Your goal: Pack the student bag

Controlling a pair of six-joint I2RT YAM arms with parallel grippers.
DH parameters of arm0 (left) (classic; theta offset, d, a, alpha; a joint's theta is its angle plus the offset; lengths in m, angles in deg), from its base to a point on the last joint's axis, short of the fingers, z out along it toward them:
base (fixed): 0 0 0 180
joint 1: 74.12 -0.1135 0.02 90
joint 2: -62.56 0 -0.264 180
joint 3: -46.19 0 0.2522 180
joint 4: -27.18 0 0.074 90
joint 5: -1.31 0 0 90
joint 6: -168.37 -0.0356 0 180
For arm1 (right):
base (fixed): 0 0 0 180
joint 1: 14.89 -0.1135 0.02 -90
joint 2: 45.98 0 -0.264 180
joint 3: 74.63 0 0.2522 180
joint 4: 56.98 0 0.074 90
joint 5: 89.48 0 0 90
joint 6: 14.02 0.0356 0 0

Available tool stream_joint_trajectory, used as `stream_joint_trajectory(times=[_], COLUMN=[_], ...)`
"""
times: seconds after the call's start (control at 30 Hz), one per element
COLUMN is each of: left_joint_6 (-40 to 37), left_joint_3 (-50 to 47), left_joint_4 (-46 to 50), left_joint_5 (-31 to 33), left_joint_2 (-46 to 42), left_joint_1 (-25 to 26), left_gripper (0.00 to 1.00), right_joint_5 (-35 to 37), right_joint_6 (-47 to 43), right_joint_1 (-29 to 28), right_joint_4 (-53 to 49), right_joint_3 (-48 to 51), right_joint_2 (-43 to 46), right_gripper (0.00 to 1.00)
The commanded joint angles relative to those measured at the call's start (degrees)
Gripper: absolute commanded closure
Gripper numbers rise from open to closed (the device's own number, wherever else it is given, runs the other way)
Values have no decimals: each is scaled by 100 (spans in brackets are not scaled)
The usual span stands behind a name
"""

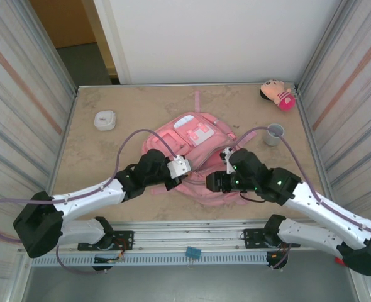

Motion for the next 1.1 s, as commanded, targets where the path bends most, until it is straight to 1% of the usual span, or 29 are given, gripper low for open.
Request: stream_joint_trajectory(times=[0.0,0.07,0.27,0.43,0.47,0.53,0.63,0.73,0.83,0.9,0.97,1.07], left_joint_6=[462,524,977,1306,1328,1357,1362,1396,1410,1405,1394,1339], left_joint_3=[207,200,369,458,481,523,524,489,438,402,396,406], left_joint_4=[-63,-131,-177,-257,-252,-210,-159,-138,-129,-111,-79,-16], left_joint_5=[-181,-296,-933,-1343,-1383,-1428,-1407,-1314,-1211,-1168,-1162,-1166], left_joint_2=[-256,-258,-41,136,143,145,85,-20,-145,-214,-265,-332], left_joint_1=[-86,-93,-171,-221,-232,-246,-283,-353,-429,-473,-516,-531], left_gripper=[100,100,100,100,100,100,100,100,100,100,100,100], right_joint_5=[897,1210,1632,2041,2186,2660,2968,2818,2234,1984,2012,2443], right_joint_6=[-124,-441,-1433,-1767,-1757,-1563,-1534,-1627,-1861,-1918,-1869,-1617], right_joint_1=[-272,-399,-674,-695,-695,-681,-647,-608,-603,-608,-608,-588], right_joint_4=[438,630,1501,1904,1865,1610,1177,983,1020,997,856,469], right_joint_3=[-41,-137,-125,20,47,40,-63,-138,-103,-62,-69,-140], right_joint_2=[-261,-483,-1011,-1163,-1207,-1286,-1345,-1308,-1231,-1190,-1175,-1178], right_gripper=[50,49,49,49,50,54,60,60,57,56,61,74])
